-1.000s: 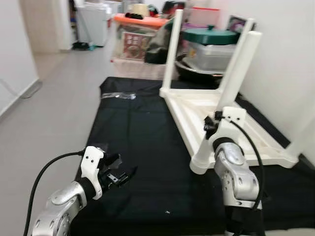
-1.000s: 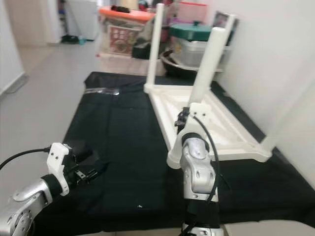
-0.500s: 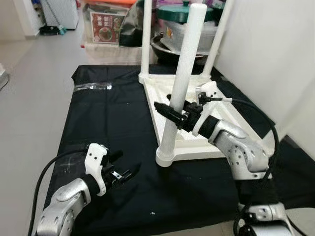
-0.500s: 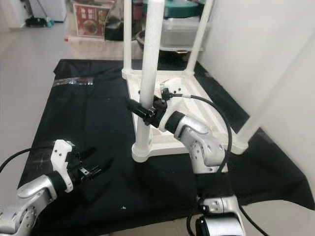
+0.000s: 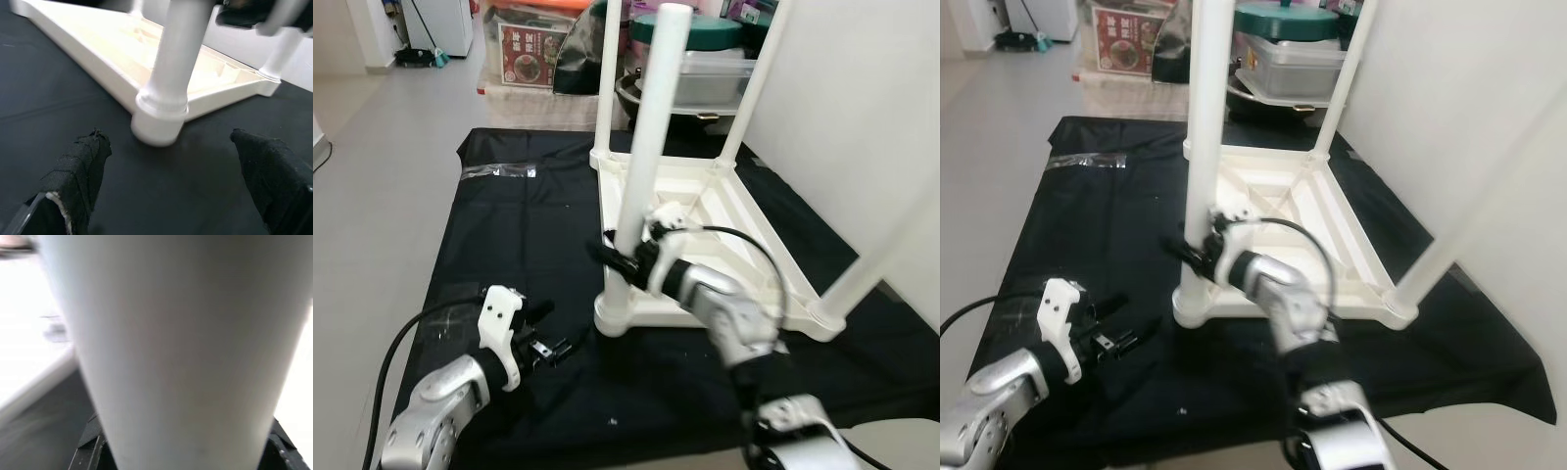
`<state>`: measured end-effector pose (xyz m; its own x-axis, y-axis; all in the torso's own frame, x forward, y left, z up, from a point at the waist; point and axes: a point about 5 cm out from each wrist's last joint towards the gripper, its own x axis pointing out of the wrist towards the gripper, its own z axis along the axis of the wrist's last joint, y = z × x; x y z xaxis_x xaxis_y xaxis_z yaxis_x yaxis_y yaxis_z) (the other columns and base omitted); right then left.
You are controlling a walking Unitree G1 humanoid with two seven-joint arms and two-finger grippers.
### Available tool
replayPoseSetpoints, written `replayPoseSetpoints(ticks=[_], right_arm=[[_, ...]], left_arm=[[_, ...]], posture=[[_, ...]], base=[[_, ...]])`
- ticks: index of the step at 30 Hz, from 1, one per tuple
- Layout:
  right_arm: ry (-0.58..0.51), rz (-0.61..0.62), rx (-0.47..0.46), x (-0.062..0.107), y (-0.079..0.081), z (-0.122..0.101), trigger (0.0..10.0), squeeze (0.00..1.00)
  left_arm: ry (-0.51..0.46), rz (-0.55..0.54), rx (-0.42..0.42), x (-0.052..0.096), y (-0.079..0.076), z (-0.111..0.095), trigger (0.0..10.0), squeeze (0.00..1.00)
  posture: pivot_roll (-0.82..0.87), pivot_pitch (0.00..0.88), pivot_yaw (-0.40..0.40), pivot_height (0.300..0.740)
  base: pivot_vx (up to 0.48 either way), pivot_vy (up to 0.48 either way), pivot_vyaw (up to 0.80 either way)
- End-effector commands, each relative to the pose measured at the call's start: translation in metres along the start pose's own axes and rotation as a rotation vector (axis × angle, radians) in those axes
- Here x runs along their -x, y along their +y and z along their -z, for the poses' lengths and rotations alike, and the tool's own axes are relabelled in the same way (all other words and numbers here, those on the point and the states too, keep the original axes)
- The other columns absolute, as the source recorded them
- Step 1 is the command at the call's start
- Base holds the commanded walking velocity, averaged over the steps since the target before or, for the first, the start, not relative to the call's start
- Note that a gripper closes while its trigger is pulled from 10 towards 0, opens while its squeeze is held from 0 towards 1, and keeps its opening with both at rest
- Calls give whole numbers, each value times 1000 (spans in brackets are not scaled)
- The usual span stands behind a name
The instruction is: Building children table
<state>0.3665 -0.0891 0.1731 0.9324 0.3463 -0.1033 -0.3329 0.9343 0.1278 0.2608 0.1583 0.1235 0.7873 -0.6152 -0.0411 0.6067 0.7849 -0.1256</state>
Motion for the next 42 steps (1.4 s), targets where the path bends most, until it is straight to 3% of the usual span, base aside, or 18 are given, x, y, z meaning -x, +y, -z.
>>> replayPoseSetpoints(ticks=[1,3,6,7,10,11,15,16,20,22,27,32,33,35,36,37,40,42], right_arm=[[148,384,3,18,-55,31,0,0],[140,636,13,45,-73,39,0,0],[139,661,6,58,-66,41,0,0],[126,589,-13,56,-54,39,10000,0],[58,420,-59,49,-34,29,10000,0],[-7,329,-87,44,-28,18,10000,949],[-88,145,-107,36,-20,-3,10000,1000],[-128,7,-114,31,-17,-19,10000,0],[-193,-252,-123,29,-13,-47,10000,0],[-218,-590,-52,35,-15,-54,10000,0],[-219,-683,-38,34,-8,-52,10000,0],[-118,-939,-59,30,37,-17,10000,0],[-102,-957,-84,30,44,-11,8000,0],[-102,-957,-84,30,44,-11,8000,0],[-57,-780,-78,16,48,4,0,0],[-57,-780,-78,16,48,4,0,0],[48,-372,-14,-4,31,22,0,0],[140,256,-8,0,-26,37,0,0]], left_arm=[[13,-4,7,3,1,3,10000,0],[15,0,9,3,0,3,10000,0],[17,4,12,3,-1,4,10000,0],[20,7,13,3,-1,4,10000,0],[24,13,11,3,0,4,10000,0],[25,15,10,3,1,3,10000,0],[23,18,8,2,2,2,10000,0],[21,19,8,2,2,1,10000,0],[19,22,9,1,2,1,10000,0],[18,36,13,0,-2,3,10000,0],[14,39,12,-2,-2,1,10000,0],[15,36,5,0,0,-1,10000,0],[16,36,6,1,-1,-1,10000,0],[16,36,6,1,-1,-1,10000,0],[19,37,10,4,-1,0,10000,0],[19,37,10,4,-1,0,10000,0],[22,39,14,5,-2,1,10000,0],[25,42,16,5,-3,2,10000,0]], posture=[[94,0,-138,740],[91,0,-130,740],[84,0,-123,740],[76,0,-116,740],[72,0,-111,740],[73,0,-112,740],[77,0,-115,740],[76,0,-115,740],[75,0,-115,740],[80,0,-116,740],[96,0,-125,740],[109,0,-130,740],[114,0,-132,740],[114,0,-132,740],[105,0,-132,740],[105,0,-132,740],[102,0,-129,740],[87,0,-127,740]], base=[[0,0,0],[0,0,0],[0,0,0],[0,0,0],[0,0,0],[0,0,0],[0,0,0],[0,0,0],[0,0,0],[0,0,0],[0,0,0],[0,0,0],[0,0,0],[0,0,0],[0,0,0],[0,0,0],[0,0,0],[0,0,0]])
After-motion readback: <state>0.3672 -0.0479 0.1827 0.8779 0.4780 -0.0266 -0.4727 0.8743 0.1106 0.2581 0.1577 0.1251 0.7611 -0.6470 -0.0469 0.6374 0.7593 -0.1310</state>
